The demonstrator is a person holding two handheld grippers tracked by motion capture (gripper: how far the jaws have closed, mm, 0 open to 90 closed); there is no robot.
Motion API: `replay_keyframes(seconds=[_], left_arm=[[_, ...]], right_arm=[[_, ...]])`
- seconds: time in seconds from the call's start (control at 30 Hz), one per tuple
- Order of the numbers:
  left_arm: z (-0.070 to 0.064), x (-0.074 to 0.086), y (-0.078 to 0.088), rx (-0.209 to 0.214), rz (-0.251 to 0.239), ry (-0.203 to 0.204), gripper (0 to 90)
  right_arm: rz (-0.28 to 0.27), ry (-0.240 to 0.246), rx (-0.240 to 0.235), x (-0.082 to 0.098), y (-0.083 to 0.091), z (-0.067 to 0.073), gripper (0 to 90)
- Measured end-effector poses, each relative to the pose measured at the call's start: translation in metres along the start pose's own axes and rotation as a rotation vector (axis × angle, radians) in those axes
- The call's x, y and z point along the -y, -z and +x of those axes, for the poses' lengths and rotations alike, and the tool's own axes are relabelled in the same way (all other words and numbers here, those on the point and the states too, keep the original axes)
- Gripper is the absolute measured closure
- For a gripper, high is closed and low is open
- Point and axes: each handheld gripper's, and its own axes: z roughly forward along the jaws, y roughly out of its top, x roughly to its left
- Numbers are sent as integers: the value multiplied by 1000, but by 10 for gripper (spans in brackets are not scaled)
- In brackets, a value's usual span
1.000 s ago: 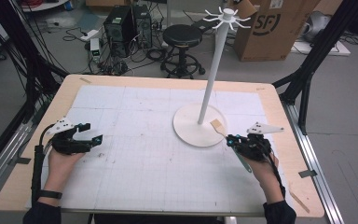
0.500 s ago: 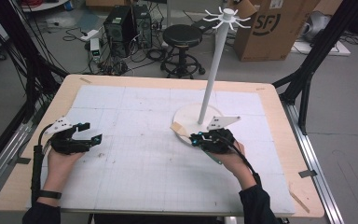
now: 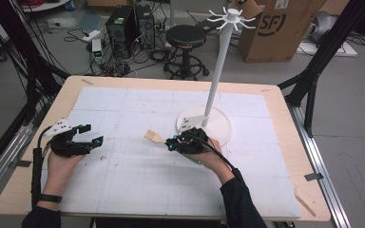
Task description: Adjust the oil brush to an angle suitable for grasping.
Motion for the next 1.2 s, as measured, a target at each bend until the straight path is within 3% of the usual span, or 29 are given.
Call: replay_keyframes(seconds=[0.33, 0.8, 0.93, 1.0, 1.2], left_arm=[[0, 0, 0, 3, -1, 3, 201], [-1, 1, -1, 5, 4, 4, 201], [-1, 1, -2, 8, 5, 4, 201], [-1, 1, -2, 8, 5, 4, 201], [0, 1, -1, 6, 1, 6, 201]], right_arm=[[71, 46, -59, -5, -38, 6, 824], [143, 91, -86, -5, -68, 12, 820], [142, 85, -86, -4, -69, 12, 806], [140, 77, -86, -4, -67, 12, 750], [77, 47, -54, -10, -40, 10, 609]])
